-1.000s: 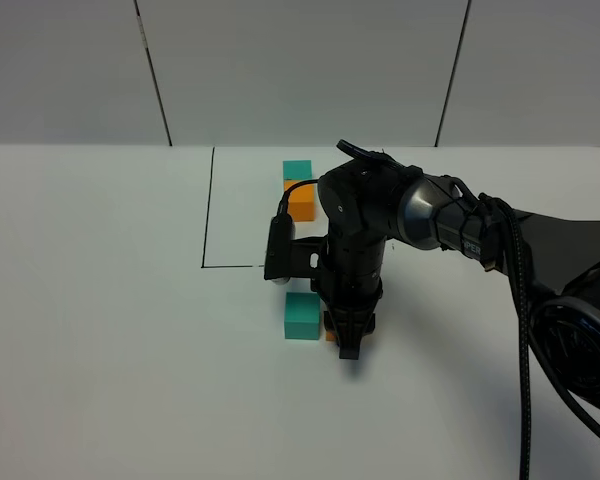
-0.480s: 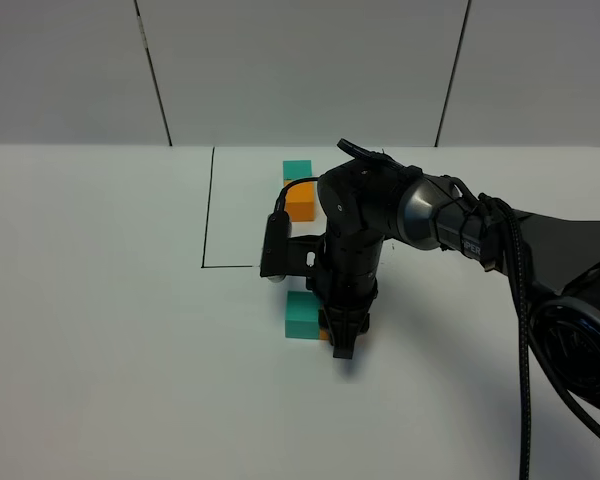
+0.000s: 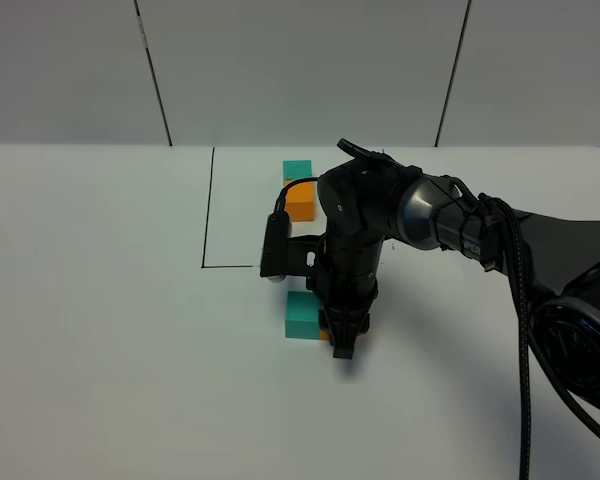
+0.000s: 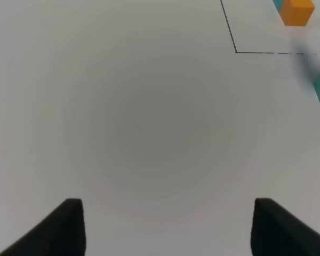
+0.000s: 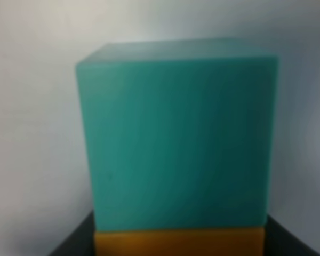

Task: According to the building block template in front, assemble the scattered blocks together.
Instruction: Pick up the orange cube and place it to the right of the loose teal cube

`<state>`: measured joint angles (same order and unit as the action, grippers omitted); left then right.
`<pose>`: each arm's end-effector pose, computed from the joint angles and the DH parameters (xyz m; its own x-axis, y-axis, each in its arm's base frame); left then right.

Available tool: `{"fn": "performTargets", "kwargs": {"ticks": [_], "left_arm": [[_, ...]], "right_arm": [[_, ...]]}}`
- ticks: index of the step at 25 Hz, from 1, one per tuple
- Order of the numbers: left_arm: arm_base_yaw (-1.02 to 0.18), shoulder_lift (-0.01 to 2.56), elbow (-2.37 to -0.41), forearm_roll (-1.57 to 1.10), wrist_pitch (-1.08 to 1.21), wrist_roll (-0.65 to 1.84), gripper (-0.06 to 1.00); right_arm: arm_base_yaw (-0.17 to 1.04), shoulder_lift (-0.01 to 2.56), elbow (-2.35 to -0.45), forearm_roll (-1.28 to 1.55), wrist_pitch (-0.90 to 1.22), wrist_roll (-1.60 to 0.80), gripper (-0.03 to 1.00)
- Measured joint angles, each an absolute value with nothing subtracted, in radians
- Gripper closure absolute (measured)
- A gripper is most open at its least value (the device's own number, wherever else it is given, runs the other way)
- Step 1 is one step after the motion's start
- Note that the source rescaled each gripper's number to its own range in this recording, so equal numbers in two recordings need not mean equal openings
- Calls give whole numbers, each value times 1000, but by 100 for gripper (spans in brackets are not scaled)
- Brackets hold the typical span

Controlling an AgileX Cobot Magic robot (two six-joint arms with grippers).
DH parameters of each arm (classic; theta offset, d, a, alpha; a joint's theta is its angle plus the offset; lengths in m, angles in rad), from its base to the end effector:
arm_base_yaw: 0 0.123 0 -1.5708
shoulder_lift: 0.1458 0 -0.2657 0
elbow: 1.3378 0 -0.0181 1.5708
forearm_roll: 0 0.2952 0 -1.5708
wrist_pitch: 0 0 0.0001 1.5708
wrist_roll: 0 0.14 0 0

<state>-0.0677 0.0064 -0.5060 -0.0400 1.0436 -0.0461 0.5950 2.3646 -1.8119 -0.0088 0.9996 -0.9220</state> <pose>0.0982 -0.0115 0.2800 -0.4453 -0.0361 -0.8946 0.0692 0.9948 -0.0746 0.4156 0.2800 0.0242 -0.0468 -0.9973 -0.0575 -0.9947 0.0518 -0.0888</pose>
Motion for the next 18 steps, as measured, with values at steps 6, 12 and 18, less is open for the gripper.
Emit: {"fn": "performTargets", "kwargs": {"ticks": [6, 12, 18], "left_arm": [[-68, 6, -506, -40, 1044, -46, 55], [-68, 6, -506, -40, 1044, -46, 55], [-68, 6, -506, -40, 1044, -46, 55]], "right_arm": [[595, 2365, -1812, -9, 1002, -922, 97], [595, 2365, -1813, 0, 997, -922, 75], [604, 2365, -1813, 17, 996, -873, 11]]}}
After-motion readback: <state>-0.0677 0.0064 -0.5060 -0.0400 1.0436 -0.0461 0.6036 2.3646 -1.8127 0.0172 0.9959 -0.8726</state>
